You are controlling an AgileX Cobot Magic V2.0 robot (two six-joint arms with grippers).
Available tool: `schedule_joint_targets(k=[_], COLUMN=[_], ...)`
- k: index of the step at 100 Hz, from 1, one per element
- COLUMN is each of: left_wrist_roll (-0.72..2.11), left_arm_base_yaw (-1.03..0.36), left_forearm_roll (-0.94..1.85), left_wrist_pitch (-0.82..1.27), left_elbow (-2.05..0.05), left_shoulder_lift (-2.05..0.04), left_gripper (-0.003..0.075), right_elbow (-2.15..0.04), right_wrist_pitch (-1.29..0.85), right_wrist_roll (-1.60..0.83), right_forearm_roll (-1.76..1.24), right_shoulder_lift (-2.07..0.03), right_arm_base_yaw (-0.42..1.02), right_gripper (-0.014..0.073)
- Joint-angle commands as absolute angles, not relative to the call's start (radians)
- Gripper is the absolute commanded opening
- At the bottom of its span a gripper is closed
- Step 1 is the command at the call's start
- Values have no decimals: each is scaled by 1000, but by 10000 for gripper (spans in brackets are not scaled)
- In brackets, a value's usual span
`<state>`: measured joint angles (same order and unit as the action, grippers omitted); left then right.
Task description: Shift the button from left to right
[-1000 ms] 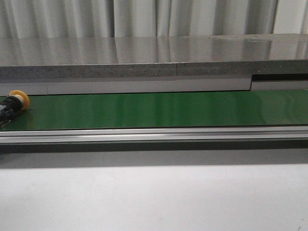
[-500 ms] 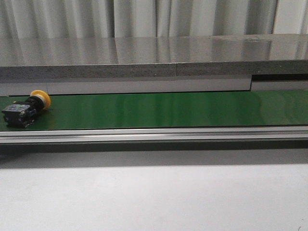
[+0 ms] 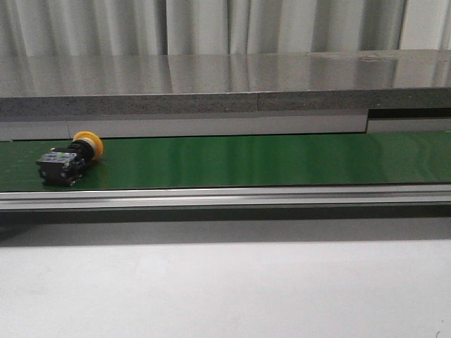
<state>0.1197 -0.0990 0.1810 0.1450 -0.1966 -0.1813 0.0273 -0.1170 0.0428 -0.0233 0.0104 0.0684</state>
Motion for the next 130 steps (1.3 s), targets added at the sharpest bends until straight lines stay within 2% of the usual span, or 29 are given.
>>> schedule_joint_targets(k=[1,13,39,69,104,114,130], left_wrist_roll=[123,123,123,123,123,123,123], left_arm_base_yaw=[-107,-107,-107,-107,-107,-107,-107], left_forearm_roll=[193,193,193,193,193,193,193], left_wrist_pitch=[59,59,93,93,91,91,89], left_elbow=[-224,-224,-224,-224,-224,-224,-224], left_shoulder_lift=[-190,-190,-190,-190,-190,-190,-190], left_gripper=[564,434,-22,-20,-20,-20,-20], right_elbow=[13,13,13,13,-18,-82,-245], right_wrist_pitch=[-41,-41,-41,-32,126,65,-170], right_wrist_roll=[40,40,40,40,40,40,40], right_forearm_roll=[-18,-18,-18,-18,-21,-21,-21], right_shoulder_lift=[31,31,31,31,31,22,-72], right_arm_base_yaw=[70,70,70,70,70,70,70], right_gripper=[-67,-67,-67,-67,-67,-67,-67])
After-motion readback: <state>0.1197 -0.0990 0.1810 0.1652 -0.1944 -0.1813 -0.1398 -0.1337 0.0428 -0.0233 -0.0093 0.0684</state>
